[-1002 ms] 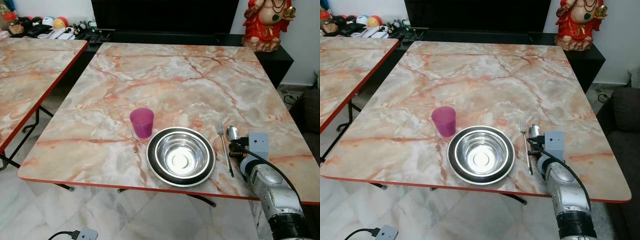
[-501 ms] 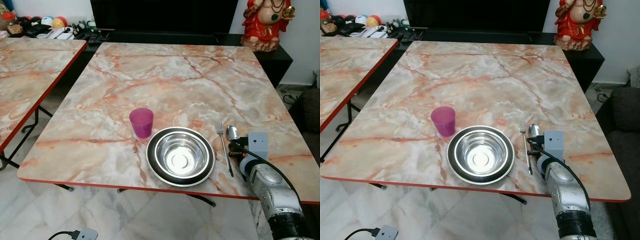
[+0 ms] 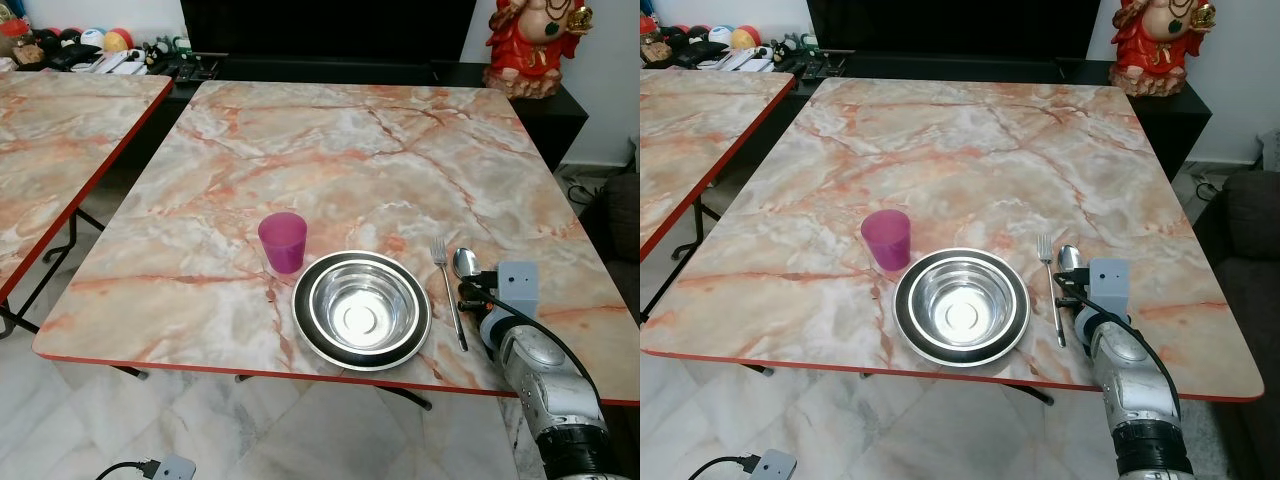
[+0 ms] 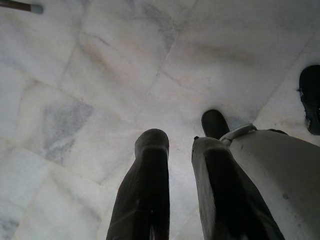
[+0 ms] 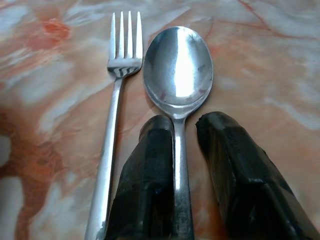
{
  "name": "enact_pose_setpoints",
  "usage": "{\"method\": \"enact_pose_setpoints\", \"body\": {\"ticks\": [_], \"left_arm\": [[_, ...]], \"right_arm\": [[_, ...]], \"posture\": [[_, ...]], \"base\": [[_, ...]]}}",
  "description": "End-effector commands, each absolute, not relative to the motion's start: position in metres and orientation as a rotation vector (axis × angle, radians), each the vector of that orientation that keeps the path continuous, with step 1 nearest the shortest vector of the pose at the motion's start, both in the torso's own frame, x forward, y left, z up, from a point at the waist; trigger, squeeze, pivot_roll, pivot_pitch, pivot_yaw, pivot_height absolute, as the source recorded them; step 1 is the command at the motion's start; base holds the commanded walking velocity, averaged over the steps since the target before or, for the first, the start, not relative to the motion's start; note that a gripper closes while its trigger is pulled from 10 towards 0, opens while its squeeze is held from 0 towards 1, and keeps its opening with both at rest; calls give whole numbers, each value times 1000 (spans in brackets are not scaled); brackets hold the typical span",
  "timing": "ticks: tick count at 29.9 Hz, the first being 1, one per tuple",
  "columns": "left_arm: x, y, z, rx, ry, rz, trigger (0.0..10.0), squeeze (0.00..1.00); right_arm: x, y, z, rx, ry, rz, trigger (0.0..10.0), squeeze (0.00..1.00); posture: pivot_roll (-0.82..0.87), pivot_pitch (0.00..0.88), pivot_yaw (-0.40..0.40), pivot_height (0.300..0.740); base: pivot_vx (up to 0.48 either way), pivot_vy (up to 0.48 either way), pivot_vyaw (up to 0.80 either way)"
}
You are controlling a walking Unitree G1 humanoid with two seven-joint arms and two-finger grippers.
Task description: Setting the table
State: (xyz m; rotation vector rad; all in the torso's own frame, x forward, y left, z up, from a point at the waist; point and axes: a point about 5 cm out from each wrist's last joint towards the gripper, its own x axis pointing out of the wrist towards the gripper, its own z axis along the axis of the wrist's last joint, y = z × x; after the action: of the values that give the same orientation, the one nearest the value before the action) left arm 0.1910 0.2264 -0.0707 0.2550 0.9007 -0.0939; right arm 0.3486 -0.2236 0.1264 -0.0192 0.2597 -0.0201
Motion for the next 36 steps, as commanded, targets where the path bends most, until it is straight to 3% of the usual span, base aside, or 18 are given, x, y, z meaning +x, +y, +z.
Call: {"method": "enact_pose_setpoints", "body": {"ticks": [1,22,36], "left_arm": [[183,229,-75,244,938,-78,10000,0],[184,228,-75,240,936,-78,10000,0],[184,229,-74,236,933,-70,10000,0]], "right_arm": [[351,-226,136,-10,219,-39,10000,0],[354,-225,160,1,101,-46,10000,0],[343,-222,215,-22,-292,-78,10000,0]], "posture": [[-27,177,29,740],[-27,170,29,740],[-28,127,24,740]], "base": [[0,0,0],[0,0,0],[0,0,0]]}}
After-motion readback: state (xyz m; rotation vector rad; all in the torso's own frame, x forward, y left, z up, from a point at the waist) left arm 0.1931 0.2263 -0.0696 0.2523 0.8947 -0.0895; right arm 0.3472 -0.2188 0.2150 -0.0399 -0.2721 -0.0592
